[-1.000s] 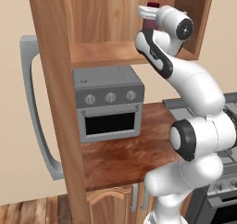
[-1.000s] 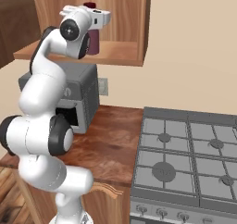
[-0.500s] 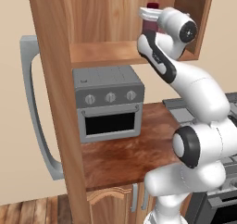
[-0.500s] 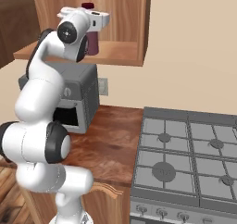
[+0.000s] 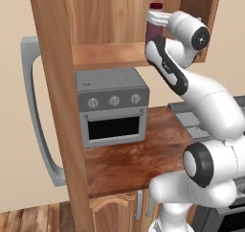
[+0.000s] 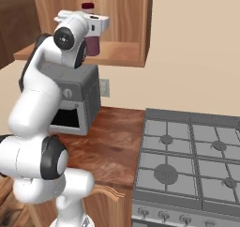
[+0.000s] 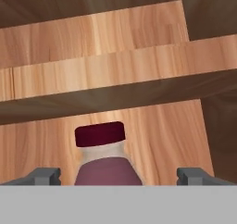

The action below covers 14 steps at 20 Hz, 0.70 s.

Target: Pick the juice from the counter and place it in the open cabinet.

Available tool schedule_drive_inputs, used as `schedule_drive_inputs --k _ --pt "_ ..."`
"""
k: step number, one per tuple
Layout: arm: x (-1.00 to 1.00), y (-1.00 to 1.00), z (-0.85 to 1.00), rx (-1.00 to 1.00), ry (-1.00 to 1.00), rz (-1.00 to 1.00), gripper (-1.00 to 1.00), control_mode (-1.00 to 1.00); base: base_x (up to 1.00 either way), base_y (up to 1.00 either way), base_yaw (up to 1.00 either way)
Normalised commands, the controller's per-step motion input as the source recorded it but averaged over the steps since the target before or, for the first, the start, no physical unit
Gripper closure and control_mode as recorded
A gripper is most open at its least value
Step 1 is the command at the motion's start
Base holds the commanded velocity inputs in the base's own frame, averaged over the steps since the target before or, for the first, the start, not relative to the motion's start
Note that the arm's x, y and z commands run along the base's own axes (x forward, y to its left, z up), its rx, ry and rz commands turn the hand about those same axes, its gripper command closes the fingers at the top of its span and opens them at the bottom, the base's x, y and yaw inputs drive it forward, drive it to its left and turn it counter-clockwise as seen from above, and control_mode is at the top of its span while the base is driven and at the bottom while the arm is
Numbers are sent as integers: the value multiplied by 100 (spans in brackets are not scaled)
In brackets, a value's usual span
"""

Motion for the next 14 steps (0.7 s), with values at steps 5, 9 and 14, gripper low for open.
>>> schedule_drive_inputs --k 5,9,14 --pt "-56 0 0 0 0 0 -100 -100 0 0 0" --pt "-60 0 0 0 5 0 -100 -100 0 0 0" --pt "-73 0 0 0 14 0 -100 -100 0 0 0"
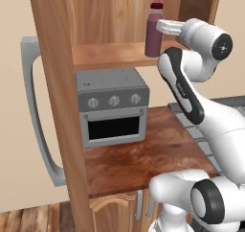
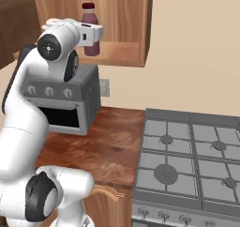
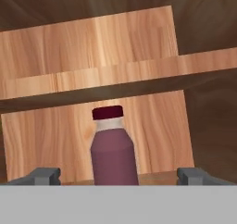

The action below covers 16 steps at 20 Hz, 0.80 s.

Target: Pick the juice from the counter and place it in the open cabinet.

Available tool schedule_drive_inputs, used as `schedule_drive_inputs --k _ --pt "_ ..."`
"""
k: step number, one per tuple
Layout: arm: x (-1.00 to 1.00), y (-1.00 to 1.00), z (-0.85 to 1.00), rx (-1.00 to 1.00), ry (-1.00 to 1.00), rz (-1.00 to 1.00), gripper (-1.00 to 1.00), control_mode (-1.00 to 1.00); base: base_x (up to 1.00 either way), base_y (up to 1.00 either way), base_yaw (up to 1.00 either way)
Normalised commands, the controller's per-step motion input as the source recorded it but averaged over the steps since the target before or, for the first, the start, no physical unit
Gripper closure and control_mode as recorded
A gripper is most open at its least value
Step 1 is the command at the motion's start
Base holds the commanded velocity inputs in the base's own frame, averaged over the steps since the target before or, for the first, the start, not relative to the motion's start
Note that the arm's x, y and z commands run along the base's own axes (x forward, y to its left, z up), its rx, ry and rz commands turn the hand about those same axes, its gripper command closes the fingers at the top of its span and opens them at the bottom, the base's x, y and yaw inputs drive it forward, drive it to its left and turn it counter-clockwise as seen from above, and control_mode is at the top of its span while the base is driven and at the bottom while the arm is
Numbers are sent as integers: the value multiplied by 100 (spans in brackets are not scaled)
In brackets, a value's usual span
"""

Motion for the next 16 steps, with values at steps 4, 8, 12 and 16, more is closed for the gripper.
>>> schedule_drive_inputs --k 4,8,12,16 --pt "-78 0 0 0 15 0 -100 -100 0 0 0" --pt "-84 0 0 0 11 0 -100 -100 0 0 0" --pt "-87 0 0 0 7 0 -100 -100 0 0 0" --pt "-84 0 0 0 6 0 -100 -100 0 0 0"
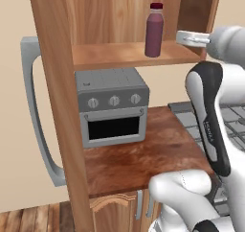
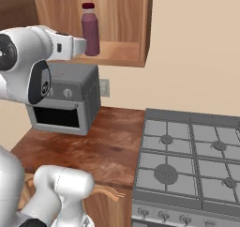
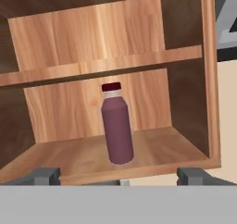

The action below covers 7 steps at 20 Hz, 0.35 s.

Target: Pick the juice from the counter and place it in the open cabinet.

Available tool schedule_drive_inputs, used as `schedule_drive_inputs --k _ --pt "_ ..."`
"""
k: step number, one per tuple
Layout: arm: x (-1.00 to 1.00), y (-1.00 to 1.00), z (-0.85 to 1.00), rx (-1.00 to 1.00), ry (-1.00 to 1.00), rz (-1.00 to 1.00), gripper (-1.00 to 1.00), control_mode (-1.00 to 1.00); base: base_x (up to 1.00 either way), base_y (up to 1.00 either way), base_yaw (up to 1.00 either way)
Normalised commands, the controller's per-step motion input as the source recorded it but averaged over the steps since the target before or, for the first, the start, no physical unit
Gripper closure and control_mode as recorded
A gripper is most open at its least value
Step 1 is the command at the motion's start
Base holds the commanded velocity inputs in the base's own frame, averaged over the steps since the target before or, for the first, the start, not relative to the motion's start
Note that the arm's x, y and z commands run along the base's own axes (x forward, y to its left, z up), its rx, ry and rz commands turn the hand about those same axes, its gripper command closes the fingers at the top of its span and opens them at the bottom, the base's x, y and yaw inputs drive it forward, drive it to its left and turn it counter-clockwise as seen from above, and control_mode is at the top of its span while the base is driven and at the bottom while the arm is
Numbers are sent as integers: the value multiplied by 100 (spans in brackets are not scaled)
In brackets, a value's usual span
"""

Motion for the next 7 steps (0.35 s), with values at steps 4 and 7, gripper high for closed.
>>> schedule_drive_inputs --k 4,7 --pt "-89 -1 -1 0 2 0 -100 -100 0 0 0" --pt "-92 -4 -6 0 0 0 -100 -100 0 0 0"
